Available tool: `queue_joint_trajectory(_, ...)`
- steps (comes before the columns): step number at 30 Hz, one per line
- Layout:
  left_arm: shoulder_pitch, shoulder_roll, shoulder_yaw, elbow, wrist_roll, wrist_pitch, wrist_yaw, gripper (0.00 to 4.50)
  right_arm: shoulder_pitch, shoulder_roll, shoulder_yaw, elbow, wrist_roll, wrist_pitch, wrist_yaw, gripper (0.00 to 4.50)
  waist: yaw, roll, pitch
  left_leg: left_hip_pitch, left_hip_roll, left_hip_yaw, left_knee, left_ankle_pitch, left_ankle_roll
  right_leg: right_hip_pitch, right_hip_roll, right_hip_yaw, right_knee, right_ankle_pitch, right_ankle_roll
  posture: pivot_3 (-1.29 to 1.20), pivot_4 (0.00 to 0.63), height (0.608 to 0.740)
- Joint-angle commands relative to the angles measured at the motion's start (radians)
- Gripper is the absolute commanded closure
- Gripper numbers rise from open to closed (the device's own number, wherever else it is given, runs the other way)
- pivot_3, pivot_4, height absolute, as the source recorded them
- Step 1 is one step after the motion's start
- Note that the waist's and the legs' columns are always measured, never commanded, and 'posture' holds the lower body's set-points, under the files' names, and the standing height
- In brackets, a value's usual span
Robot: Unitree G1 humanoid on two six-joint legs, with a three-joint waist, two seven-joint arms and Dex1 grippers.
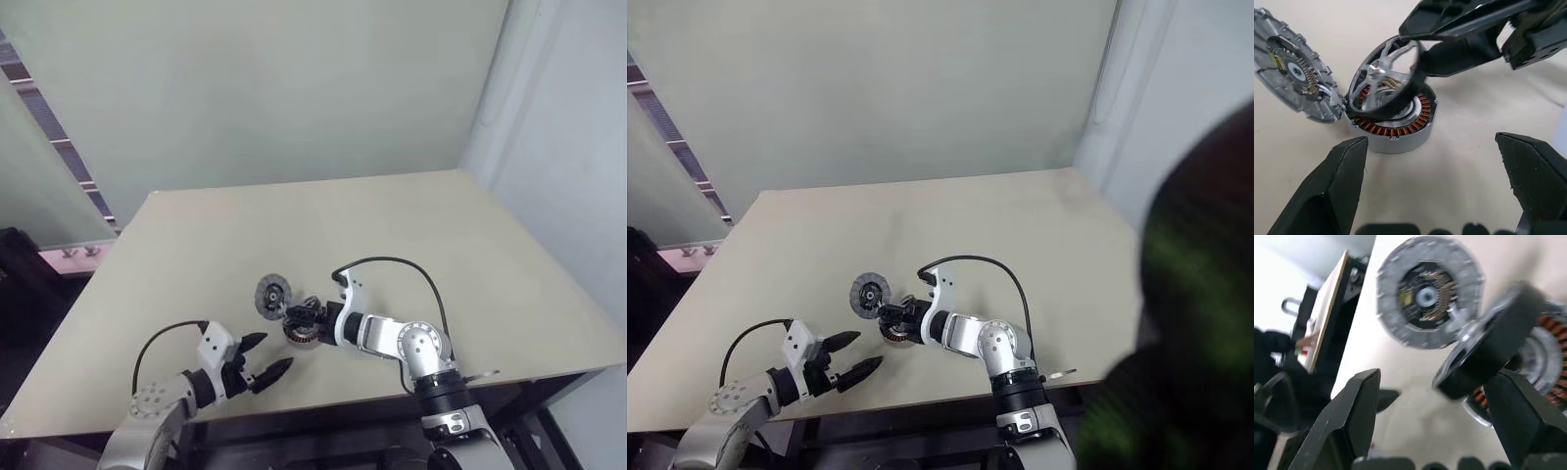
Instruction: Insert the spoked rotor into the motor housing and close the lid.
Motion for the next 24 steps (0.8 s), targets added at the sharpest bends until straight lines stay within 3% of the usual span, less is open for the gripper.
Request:
queue_joint_trajectory(1,-0.022,0.004,0.005,-0.009,-0.003,-0.016,-0.002,0.00,-0.027,-0.032,0.005,-0.119,0.016,0.098,0.014,0.95,0.000,0.000,0.000,0.000,0.000,0.000,0.000,0.000,0.000,0.000,0.000,0.000,0.000,0.000,0.000,0.00,0.000,0.740)
queue_joint_trajectory(12,-0.036,0.002,-0.005,-0.001,-0.003,-0.017,-0.008,0.00,-0.010,-0.236,0.109,-0.219,-0.095,0.167,0.114,0.95,0.003,-0.001,0.000,0.000,0.000,0.001,0.001,0.000,0.000,0.000,0.000,0.000,0.000,0.000,0.000,0.00,0.000,0.740)
queue_joint_trajectory(19,-0.038,0.004,-0.006,-0.002,-0.002,-0.018,-0.011,0.00,0.001,-0.301,0.183,-0.239,-0.168,0.105,0.206,0.95,0.003,-0.001,0.000,-0.001,0.000,0.001,0.001,0.000,0.000,0.000,0.000,0.000,-0.001,0.000,0.000,0.00,0.000,0.740)
queue_joint_trajectory(24,-0.041,0.008,-0.006,0.000,-0.002,-0.014,-0.014,0.00,0.042,-0.279,0.204,-0.239,-0.201,0.044,0.243,0.95,0.004,-0.002,0.000,-0.001,0.000,0.001,0.001,0.000,0.000,0.000,0.000,0.000,-0.001,0.000,0.000,0.00,0.000,0.740)
